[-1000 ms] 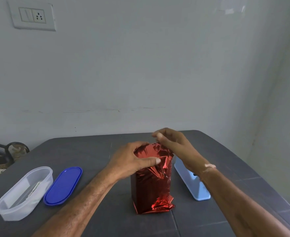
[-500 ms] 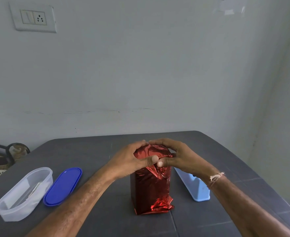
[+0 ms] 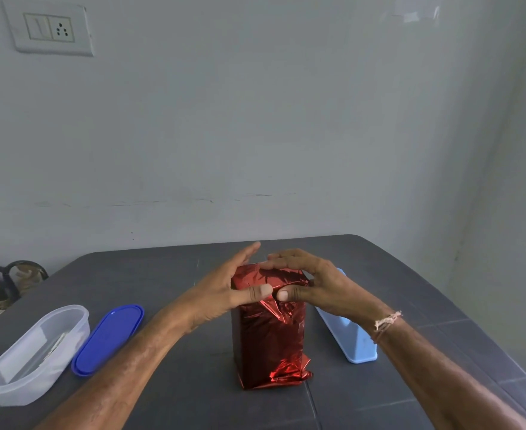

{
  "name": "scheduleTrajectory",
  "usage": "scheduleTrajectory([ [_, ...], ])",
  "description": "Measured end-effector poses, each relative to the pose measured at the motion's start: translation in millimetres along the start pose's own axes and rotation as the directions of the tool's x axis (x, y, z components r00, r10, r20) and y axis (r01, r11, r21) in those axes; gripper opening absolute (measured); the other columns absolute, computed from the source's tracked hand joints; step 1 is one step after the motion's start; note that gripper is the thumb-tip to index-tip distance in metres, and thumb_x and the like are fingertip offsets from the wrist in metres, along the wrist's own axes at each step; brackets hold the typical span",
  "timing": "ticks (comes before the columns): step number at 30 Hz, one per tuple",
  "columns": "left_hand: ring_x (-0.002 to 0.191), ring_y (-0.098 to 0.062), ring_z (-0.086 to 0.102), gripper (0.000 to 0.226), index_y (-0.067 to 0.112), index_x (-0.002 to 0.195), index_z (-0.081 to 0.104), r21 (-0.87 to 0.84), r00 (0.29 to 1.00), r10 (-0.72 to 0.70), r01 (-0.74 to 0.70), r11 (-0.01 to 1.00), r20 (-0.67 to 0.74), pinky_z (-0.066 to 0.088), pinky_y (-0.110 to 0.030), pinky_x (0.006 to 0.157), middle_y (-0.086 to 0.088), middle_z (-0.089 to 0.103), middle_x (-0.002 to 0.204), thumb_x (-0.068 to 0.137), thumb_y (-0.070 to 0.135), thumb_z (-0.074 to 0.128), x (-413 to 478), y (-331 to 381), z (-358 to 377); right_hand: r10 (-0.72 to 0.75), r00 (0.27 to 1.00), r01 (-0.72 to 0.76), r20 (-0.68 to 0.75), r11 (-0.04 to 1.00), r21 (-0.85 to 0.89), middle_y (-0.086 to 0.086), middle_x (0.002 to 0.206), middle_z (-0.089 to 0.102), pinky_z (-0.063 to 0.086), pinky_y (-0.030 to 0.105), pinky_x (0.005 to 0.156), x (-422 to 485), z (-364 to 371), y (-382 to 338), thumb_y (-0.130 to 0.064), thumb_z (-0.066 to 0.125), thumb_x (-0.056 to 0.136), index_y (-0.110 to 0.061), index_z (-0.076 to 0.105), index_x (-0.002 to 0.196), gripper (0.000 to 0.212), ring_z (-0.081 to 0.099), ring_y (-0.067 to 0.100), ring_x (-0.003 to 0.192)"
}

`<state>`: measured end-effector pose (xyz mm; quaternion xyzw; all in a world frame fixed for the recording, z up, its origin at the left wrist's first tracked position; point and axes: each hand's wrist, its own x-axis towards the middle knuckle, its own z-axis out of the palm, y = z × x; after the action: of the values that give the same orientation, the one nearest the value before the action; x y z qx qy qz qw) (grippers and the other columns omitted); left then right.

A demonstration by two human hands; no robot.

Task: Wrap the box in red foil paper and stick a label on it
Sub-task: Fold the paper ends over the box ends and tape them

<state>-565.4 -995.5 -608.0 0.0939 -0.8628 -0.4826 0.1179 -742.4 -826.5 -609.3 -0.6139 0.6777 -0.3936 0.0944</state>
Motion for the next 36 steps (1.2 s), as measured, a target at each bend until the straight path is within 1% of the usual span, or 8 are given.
scheduleTrajectory([
  [3,0.116,0.022,0.041,0.094,0.049,0.156,0.021,-0.02,1.0,0.01,-0.01,1.0,0.009,0.032,-0.015,0.103,0.029,0.035,0.138,0.078,0.051,0.073,3,-3,0,-0.004,1.0,0.004,-0.015,1.0,0.006,-0.015,0.146,0.054,0.043,0.04,0.117,1,1,1,-0.037,0.082,0.085,-0.039,0.066,0.135,0.053,0.045,-0.005,0.137],
  [6,0.109,0.034,0.041,0.107,0.05,0.155,0.027,-0.034,0.998,0.061,-0.062,0.998,-0.02,0.034,-0.008,0.097,0.039,0.037,0.134,0.063,0.076,0.075,2,-7,0,-0.001,1.0,0.002,-0.028,0.999,0.032,-0.016,0.147,0.054,0.043,0.037,0.117,1,3,4,-0.036,0.082,0.085,-0.039,0.066,0.135,0.052,0.046,-0.006,0.137],
  [9,0.139,0.018,0.03,0.107,0.051,0.149,0.038,0.033,0.981,0.111,-0.107,0.994,-0.161,0.027,-0.032,0.122,0.033,0.027,0.158,0.054,0.091,0.069,1,-17,5,0.007,0.999,-0.005,-0.042,0.998,0.057,-0.015,0.147,0.054,0.046,0.032,0.112,0,4,6,-0.037,0.081,0.086,-0.038,0.066,0.135,0.052,0.047,-0.002,0.137],
  [11,0.147,0.007,0.026,0.099,0.051,0.144,0.045,0.086,0.953,0.159,-0.141,0.986,-0.257,0.026,-0.039,0.123,0.031,0.028,0.16,0.056,0.093,0.065,-3,-22,10,0.011,0.998,-0.008,-0.056,0.998,0.058,-0.015,0.146,0.054,0.048,0.026,0.108,-1,6,7,-0.037,0.081,0.086,-0.036,0.066,0.136,0.052,0.048,-0.003,0.135],
  [16,0.137,0.001,0.043,0.081,0.042,0.131,0.064,0.358,0.851,0.376,-0.244,0.901,-0.366,0.036,-0.023,0.109,0.025,0.047,0.143,0.06,0.079,0.075,-19,-31,13,0.037,0.997,-0.031,-0.064,0.995,0.092,-0.018,0.145,0.054,0.047,0.032,0.112,-3,9,10,-0.038,0.081,0.086,-0.038,0.066,0.135,0.051,0.048,-0.004,0.136],
  [20,0.123,0.002,0.05,0.073,0.036,0.13,0.069,0.553,0.818,0.458,-0.216,0.805,-0.348,0.039,-0.012,0.099,0.026,0.055,0.126,0.071,0.078,0.064,-25,-34,14,0.055,0.996,-0.048,-0.073,0.994,0.097,-0.019,0.145,0.054,0.043,0.033,0.117,-3,8,8,-0.037,0.082,0.086,-0.04,0.067,0.133,0.05,0.047,-0.005,0.136],
  [31,0.119,0.002,0.059,0.056,0.024,0.115,0.075,0.622,0.691,0.612,-0.297,0.725,-0.384,0.041,-0.008,0.103,0.021,0.063,0.123,0.084,0.067,0.059,-30,-39,22,0.074,0.995,-0.066,-0.065,0.99,0.124,-0.022,0.145,0.053,0.041,0.035,0.118,-3,11,7,-0.039,0.082,0.085,-0.047,0.067,0.129,0.047,0.047,-0.002,0.137],
  [36,0.111,0.008,0.061,0.051,0.031,0.099,0.076,0.55,0.723,0.555,-0.287,0.784,-0.413,0.049,-0.013,0.093,0.027,0.068,0.113,0.087,0.075,0.053,-29,-27,17,0.082,0.995,-0.074,-0.062,0.99,0.118,-0.021,0.146,0.053,0.04,0.03,0.116,-3,10,7,-0.04,0.081,0.085,-0.043,0.067,0.131,0.048,0.047,-0.002,0.138],
])
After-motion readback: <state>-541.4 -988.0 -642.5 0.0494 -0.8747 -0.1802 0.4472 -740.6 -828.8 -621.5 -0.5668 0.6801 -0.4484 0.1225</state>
